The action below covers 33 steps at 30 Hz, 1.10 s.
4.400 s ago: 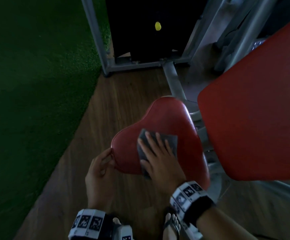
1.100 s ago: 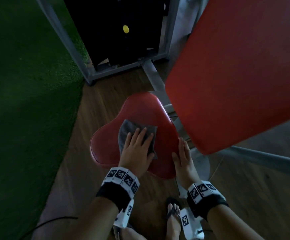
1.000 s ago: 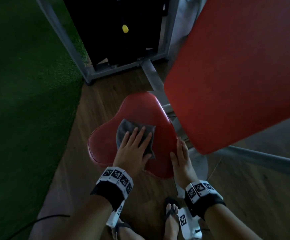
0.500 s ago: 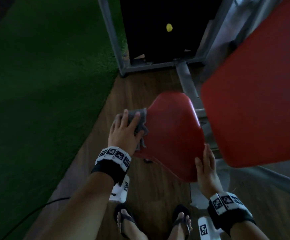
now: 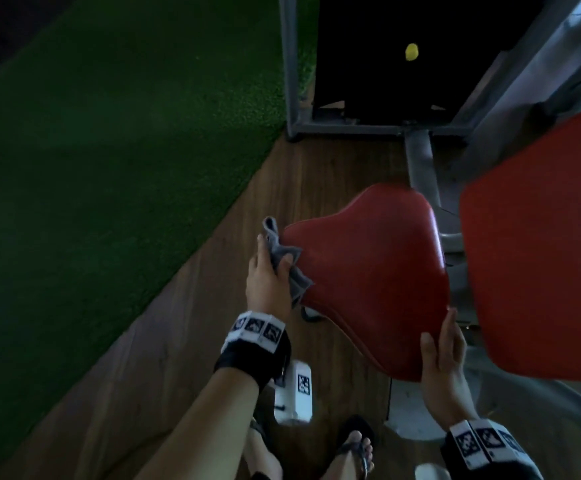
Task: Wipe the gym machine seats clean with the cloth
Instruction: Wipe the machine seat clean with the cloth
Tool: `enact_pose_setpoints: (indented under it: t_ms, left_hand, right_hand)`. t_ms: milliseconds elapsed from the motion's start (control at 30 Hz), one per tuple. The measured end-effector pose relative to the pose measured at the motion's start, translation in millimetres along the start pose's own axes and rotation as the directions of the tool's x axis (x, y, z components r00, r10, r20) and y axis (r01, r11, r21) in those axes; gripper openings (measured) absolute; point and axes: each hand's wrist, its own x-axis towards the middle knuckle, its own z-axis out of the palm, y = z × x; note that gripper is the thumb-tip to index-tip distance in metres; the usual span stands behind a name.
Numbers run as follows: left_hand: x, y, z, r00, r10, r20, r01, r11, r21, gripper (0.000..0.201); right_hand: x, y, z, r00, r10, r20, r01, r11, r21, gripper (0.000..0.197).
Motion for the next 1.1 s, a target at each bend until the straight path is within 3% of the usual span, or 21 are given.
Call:
enact_pose_setpoints:
  t_ms: [133,267,467,667,833,1000,1100]
  left_hand:
    - [-4.7,0.3,1.8,0.997,0.053,-0.063,-0.054,0.998,-0.020,0.059]
    - [-14.6,-8.0,5.9,0.993,0.070,-0.097,-0.075,0.995,-0.058,0.061]
    - [-7.7,-8.9,5.2,0.995,0.019,-0.098,-0.031,0.992,-0.124,0.059]
    - [-69.9,-13.6,37.7,0.961,-0.191,-0.201,0.135,0.956,-0.261,0.072]
    - [-71.1,-2.6,56.5,0.936,-0.293,-0.193,0.208,0.906,-0.368,0.074]
    - [-56.6,-8.3,54.4,0.927,-0.263,-0.268,0.157,0.920,-0.359,0.073]
    - [-73.7,-4.4,66.9,0.938,-0.226,-0.262,0.135,0.936,-0.324,0.078]
  right_hand:
    - [-2.2,-4.0,0.3,0.999,0.035,0.009,-0.035,0.999,0.002,0.063]
    - [-2.9,-7.8,-0.6,1.000,-0.030,-0.011,0.030,1.000,0.006,0.057]
    - [-1.8,-5.8,-0.3,0.997,-0.070,-0.019,0.071,0.997,0.043,0.060]
    - [-0.9,-1.7,-11.5,0.996,-0.054,0.066,0.049,0.996,0.073,0.067]
    - [-2.5,6.5,-23.8,0.989,-0.099,0.112,0.098,0.995,0.019,0.067]
    - [-5.0,9.5,-34.7,0.986,-0.100,0.135,0.100,0.995,0.003,0.068]
    - [-8.5,12.9,-34.8,0.986,-0.111,0.125,0.107,0.994,0.039,0.069]
